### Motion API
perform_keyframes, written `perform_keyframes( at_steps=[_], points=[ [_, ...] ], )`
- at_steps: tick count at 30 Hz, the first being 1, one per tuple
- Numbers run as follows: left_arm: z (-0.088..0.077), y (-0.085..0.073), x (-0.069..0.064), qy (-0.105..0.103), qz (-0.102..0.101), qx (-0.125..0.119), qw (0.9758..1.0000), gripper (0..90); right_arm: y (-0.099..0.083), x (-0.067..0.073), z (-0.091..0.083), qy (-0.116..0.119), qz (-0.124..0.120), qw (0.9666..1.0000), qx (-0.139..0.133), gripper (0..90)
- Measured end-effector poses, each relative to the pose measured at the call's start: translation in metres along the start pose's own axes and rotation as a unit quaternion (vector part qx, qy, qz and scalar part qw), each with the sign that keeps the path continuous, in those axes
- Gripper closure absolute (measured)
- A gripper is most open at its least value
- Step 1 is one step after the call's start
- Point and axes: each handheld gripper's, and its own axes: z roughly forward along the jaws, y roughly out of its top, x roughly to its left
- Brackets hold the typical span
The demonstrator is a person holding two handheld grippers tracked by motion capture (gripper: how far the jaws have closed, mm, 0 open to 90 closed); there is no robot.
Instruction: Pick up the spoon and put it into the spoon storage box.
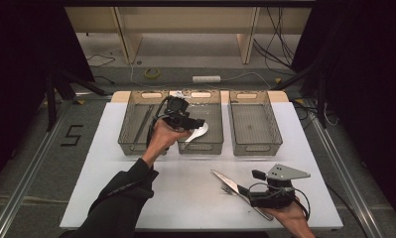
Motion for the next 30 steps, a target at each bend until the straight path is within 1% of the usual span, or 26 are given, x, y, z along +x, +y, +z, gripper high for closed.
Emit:
perform_keyframes(
  at_steps=[7, 10, 14, 16, 18, 20, 21, 23, 24, 25, 28, 30],
  points=[
    [-0.025, -0.008, 0.012, -0.004, -0.008, -0.021, 0.9997, 28.0, 0.0, 0.0, 0.0, 0.0, 0.0, 1.0, 0.001, 25.3],
    [-0.036, -0.013, 0.016, -0.011, -0.016, -0.03, 0.9993, 26.6, 0.0, 0.0, 0.0, 0.0, 0.001, 1.0, 0.001, 25.2],
    [-0.049, -0.023, 0.019, -0.019, -0.019, -0.038, 0.9989, 24.8, 0.0, 0.0, 0.001, 0.002, 0.001, 1.0, 0.004, 25.3],
    [-0.055, -0.029, 0.019, -0.022, -0.02, -0.043, 0.9986, 23.8, 0.0, 0.0, 0.001, 0.005, -0.001, 1.0, 0.005, 25.2],
    [-0.059, -0.037, 0.02, -0.024, -0.017, -0.042, 0.9987, 23.4, 0.0, 0.0, 0.001, 0.005, -0.002, 1.0, 0.005, 25.2],
    [-0.063, -0.046, 0.02, -0.027, -0.021, -0.046, 0.9984, 22.8, 0.0, -0.001, 0.001, 0.004, -0.002, 0.9999, 0.01, 25.1],
    [-0.065, -0.05, 0.02, -0.032, -0.025, -0.05, 0.9979, 22.4, 0.0, -0.001, 0.001, 0.004, -0.001, 0.9999, 0.011, 25.1],
    [-0.069, -0.059, 0.021, -0.038, -0.022, -0.059, 0.9973, 22.2, 0.0, -0.001, 0.001, 0.004, 0.0, 0.9999, 0.012, 25.1],
    [-0.071, -0.063, 0.022, -0.034, -0.017, -0.061, 0.9974, 22.2, 0.0, -0.001, 0.001, 0.002, -0.001, 0.9999, 0.013, 25.1],
    [-0.073, -0.067, 0.023, -0.031, -0.016, -0.063, 0.9974, 22.3, 0.0, -0.001, 0.001, 0.0, -0.002, 0.9999, 0.015, 25.1],
    [-0.08, -0.08, 0.026, -0.037, -0.025, -0.07, 0.9966, 22.2, 0.0, -0.001, 0.001, -0.003, -0.008, 0.9997, 0.023, 25.1],
    [-0.084, -0.088, 0.025, -0.041, -0.031, -0.078, 0.9957, 22.0, 0.001, 0.0, 0.001, -0.007, -0.011, 0.9994, 0.033, 25.1]
  ],
)
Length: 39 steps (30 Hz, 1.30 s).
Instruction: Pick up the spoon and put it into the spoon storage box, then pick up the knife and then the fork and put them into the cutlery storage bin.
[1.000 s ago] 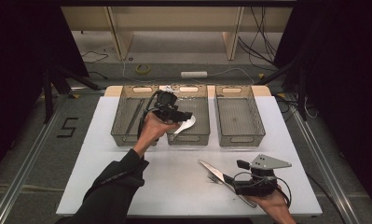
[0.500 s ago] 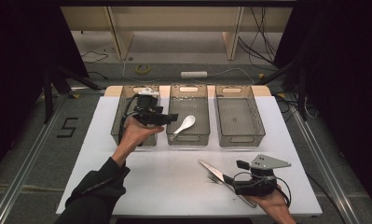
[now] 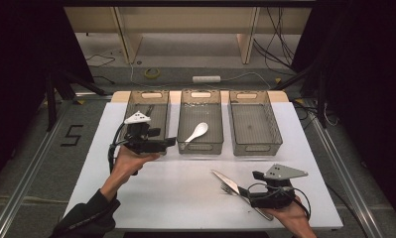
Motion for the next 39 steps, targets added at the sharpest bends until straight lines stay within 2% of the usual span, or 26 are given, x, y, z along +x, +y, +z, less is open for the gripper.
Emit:
perform_keyframes(
  at_steps=[3, 10, 16, 32, 39],
  points=[
    [-0.006, -0.008, -0.004, -0.004, 0.005, -0.007, 1.0, 21.9, 0.0, 0.0, 0.001, -0.004, -0.003, 0.9999, 0.014, 25.2],
    [-0.011, -0.023, -0.014, -0.032, 0.026, -0.009, 0.9991, 20.6, 0.0, 0.004, 0.005, -0.008, -0.019, 0.9987, 0.047, 25.7],
    [-0.014, -0.037, -0.02, -0.04, 0.039, -0.013, 0.9984, 19.3, -0.002, 0.003, 0.01, -0.006, -0.024, 0.9963, 0.082, 26.2],
    [-0.026, -0.054, -0.02, -0.026, 0.039, -0.031, 0.9984, 18.2, -0.004, 0.005, 0.017, -0.007, -0.034, 0.9907, 0.132, 26.6],
    [-0.029, -0.056, -0.023, -0.024, 0.044, -0.03, 0.9983, 17.6, -0.006, 0.007, 0.022, -0.005, -0.042, 0.9852, 0.166, 27.3]
  ],
)
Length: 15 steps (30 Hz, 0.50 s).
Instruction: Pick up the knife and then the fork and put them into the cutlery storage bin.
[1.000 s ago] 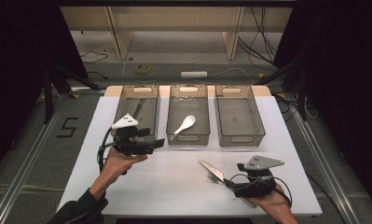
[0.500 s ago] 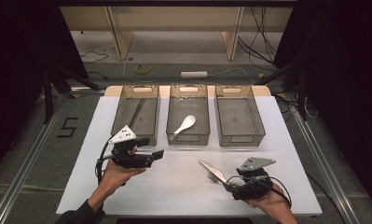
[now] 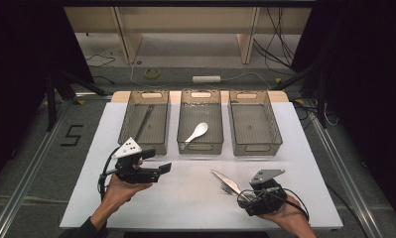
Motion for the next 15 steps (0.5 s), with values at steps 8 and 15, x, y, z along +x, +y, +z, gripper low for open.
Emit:
perform_keyframes(
  at_steps=[8, 15],
  points=[
    [-0.0031, -0.0027, -0.0039, 0.001, 0.004, -0.003, 1.0, 16.8, 0.0009, -0.0011, 0.0058, -0.002, -0.015, 0.9985, 0.053, 32.8],
    [-0.0036, -0.007, -0.0065, 0.002, 0.01, -0.001, 0.9999, 16.8, 0.0048, 0.0009, 0.0091, 0.001, -0.036, 0.9934, 0.109, 44.0]
  ],
)
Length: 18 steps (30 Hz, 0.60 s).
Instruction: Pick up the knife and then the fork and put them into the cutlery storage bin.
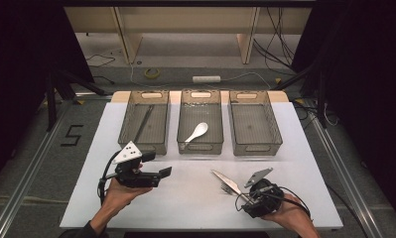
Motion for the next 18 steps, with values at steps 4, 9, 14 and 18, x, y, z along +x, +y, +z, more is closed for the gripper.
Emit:
perform_keyframes(
  at_steps=[4, 9, 14, 18],
  points=[
    [-0.003, -0.002, 0.001, 0.001, -0.005, -0.006, 1.0, 16.8, 0.006, 0.002, 0.002, 0.002, -0.009, 0.9997, 0.023, 51.9],
    [-0.005, -0.003, 0.0, 0.001, 0.0, -0.005, 1.0, 16.8, 0.012, 0.001, 0.005, 0.004, -0.006, 0.999, 0.044, 60.2],
    [-0.005, -0.004, 0.001, 0.001, -0.002, -0.005, 1.0, 16.8, 0.017, -0.002, 0.009, 0.004, -0.004, 0.9981, 0.062, 64.8],
    [-0.005, -0.004, 0.0, 0.002, -0.001, -0.006, 1.0, 16.8, 0.021, -0.004, 0.011, 0.003, -0.008, 0.9973, 0.073, 69.0]
  ],
)
